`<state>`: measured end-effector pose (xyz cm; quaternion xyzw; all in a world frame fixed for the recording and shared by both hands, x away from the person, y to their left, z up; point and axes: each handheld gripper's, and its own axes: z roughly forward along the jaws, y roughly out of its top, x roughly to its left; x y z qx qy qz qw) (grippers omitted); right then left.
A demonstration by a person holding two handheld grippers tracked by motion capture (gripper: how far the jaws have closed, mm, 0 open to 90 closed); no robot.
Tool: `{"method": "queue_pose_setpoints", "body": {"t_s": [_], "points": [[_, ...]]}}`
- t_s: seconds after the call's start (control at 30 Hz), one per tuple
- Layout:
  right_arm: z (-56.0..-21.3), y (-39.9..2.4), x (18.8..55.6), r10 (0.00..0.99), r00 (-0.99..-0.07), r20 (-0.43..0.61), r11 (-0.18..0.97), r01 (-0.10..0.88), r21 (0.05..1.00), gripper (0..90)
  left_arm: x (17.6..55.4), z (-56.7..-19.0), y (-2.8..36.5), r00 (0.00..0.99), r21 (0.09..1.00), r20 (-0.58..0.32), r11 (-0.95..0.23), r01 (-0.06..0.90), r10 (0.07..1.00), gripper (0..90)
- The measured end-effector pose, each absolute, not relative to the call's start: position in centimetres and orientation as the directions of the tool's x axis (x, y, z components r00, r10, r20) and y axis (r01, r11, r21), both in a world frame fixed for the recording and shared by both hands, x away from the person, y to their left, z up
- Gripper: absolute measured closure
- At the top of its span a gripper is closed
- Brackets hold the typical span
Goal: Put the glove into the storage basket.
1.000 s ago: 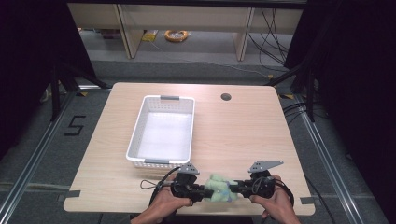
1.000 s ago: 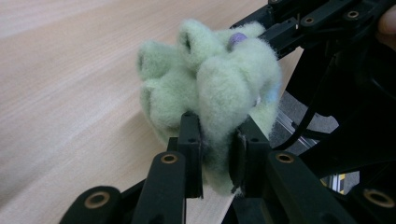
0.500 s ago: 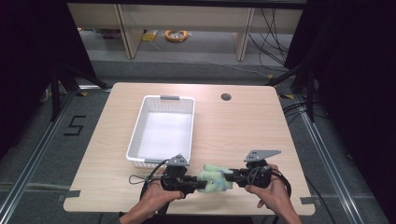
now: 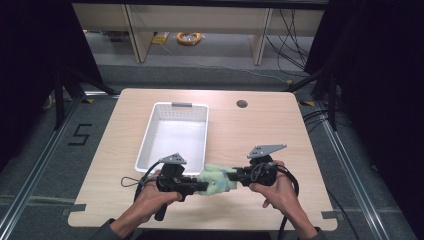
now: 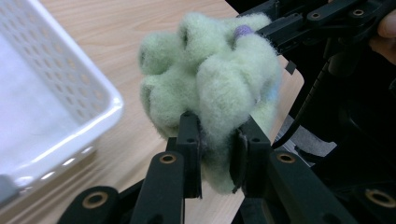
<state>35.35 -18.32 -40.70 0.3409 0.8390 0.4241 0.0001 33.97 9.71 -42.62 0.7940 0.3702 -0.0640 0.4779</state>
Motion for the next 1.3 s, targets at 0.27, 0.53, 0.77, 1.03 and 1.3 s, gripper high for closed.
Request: {"method": "queue_pose_setpoints", "body": {"t_s": [0.27,0.53,0.77,1.03,1.3], "points": [[-39.8,-16.4,37.1,0.561,-0.781,0.275,0.418,0.553,0.721,74.7,35.4,-41.2,11.6,0.698,0.699,-0.458,-0.262,0.665,0.55,74.4],[-38.8,-14.3,39.1,0.563,-0.785,0.258,0.429,0.545,0.72,74.7,37.1,-40.6,13.5,0.671,0.682,-0.47,-0.247,0.688,0.574,74.4],[-37.9,-12.1,40.9,0.554,-0.793,0.256,0.448,0.543,0.71,74.7,38.3,-40.0,15.2,0.648,0.674,-0.472,-0.229,0.702,0.597,74.3],[-37.9,-9.9,42.8,0.547,-0.795,0.263,0.471,0.552,0.688,74.7,39.9,-40.1,17.3,0.609,0.642,-0.482,-0.219,0.735,0.63,74.2],[-38.5,-7.4,45.1,0.545,-0.791,0.278,0.484,0.567,0.666,74.7,41.5,-40.6,19.3,0.564,0.608,-0.499,-0.198,0.769,0.659,74.2]]}}
